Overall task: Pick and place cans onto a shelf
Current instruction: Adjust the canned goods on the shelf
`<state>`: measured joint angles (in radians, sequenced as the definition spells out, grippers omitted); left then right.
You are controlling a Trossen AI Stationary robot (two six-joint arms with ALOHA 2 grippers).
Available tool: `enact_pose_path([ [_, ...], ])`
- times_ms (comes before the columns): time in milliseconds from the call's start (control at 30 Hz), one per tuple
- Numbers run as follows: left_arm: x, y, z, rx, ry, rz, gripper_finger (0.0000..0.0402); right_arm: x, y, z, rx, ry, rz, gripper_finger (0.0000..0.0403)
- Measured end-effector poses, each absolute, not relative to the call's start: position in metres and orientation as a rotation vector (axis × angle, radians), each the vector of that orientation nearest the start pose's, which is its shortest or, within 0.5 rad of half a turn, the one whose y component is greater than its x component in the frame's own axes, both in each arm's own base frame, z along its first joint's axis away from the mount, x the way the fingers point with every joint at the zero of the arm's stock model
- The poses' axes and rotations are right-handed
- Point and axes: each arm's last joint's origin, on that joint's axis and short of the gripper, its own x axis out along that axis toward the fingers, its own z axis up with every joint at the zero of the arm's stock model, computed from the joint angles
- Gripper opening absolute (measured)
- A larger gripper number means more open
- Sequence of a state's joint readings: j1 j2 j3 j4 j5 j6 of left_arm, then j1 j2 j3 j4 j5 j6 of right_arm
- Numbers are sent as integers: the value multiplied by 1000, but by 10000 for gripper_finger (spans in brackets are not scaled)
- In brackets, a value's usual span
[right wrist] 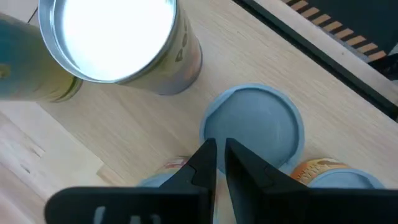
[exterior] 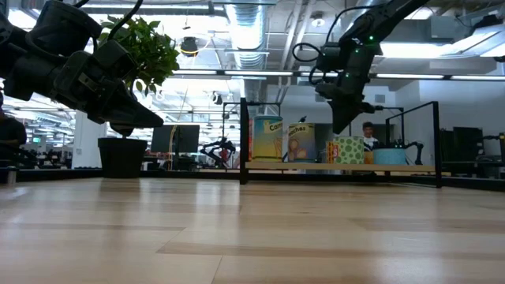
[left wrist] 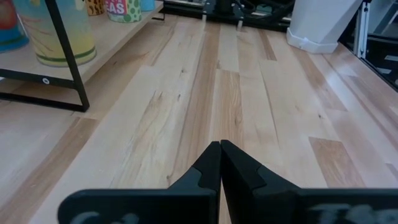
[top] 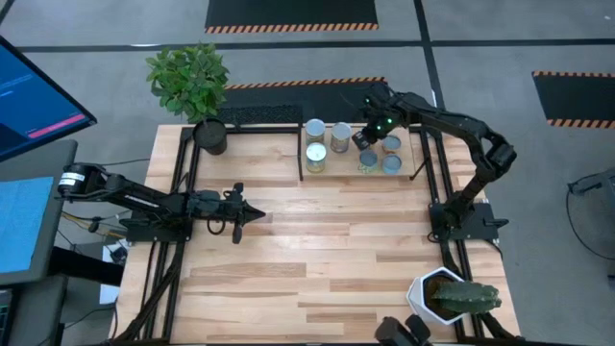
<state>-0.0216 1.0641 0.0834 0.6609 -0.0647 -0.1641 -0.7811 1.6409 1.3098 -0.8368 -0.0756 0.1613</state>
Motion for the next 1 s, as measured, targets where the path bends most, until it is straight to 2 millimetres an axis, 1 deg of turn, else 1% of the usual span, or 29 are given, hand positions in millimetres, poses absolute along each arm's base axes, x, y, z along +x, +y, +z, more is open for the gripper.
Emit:
enact_pose_path([
  [100, 170, -2, 134, -158, 315, 70, 0, 237, -225, 255, 628, 1046, -697, 58],
  [200, 170, -2, 134, -158, 315, 70, 0, 239, -219, 249, 624, 1077, -689, 58],
  [333, 170, -2, 134, -159, 315, 71, 0, 237, -217, 240, 599, 1102, -756, 58],
  [633, 170, -2, 134, -160, 315, 73, 0, 237, -224, 241, 601, 1046, -779, 58],
  [800, 170, -2, 134, -160, 315, 73, 0, 238, -223, 242, 617, 1039, -779, 58],
  [900, 170, -2, 134, -160, 315, 73, 0, 239, -219, 246, 623, 1027, -753, 58],
  [1000, 170, -2, 134, -161, 315, 73, 0, 240, -210, 255, 616, 1038, -733, 58],
])
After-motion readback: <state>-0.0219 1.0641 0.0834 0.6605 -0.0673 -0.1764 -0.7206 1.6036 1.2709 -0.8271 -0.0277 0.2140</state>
